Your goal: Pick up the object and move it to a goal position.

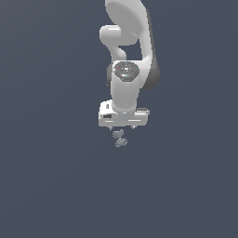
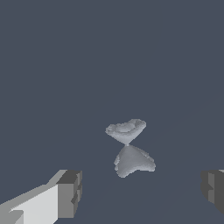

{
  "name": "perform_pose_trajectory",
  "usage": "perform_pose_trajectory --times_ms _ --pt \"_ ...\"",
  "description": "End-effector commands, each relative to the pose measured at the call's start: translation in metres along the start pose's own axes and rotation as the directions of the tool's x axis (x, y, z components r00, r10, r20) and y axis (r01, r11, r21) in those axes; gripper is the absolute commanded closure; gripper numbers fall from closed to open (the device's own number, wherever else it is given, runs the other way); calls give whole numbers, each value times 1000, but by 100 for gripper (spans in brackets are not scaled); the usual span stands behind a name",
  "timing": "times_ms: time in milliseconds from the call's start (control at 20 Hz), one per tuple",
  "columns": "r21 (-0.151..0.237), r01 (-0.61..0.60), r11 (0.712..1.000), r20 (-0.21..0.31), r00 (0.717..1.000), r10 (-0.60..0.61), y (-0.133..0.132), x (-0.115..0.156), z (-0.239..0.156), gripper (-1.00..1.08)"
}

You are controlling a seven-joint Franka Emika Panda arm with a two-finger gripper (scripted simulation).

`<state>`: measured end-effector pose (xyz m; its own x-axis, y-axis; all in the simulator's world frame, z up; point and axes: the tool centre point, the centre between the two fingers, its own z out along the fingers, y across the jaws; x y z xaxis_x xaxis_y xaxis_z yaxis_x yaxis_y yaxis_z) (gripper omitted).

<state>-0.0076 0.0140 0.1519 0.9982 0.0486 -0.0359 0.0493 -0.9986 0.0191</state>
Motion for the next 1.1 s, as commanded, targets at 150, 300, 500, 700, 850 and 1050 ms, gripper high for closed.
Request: perform_pose_trajectory --times_ms 150,300,500,700,850,1050 --pt "1 5 1000 3 1000 -5 0 -1 0 -92" --pt "4 18 1000 11 1000 -18 1 -4 1 -92" --pt "7 34 999 21 999 -34 2 -7 2 -92" --pt "7 34 999 21 999 -34 2 -7 2 -92" --pt "7 35 999 21 999 -35 2 -7 2 -92" --pt "8 55 998 15 998 -55 3 -7 8 -92"
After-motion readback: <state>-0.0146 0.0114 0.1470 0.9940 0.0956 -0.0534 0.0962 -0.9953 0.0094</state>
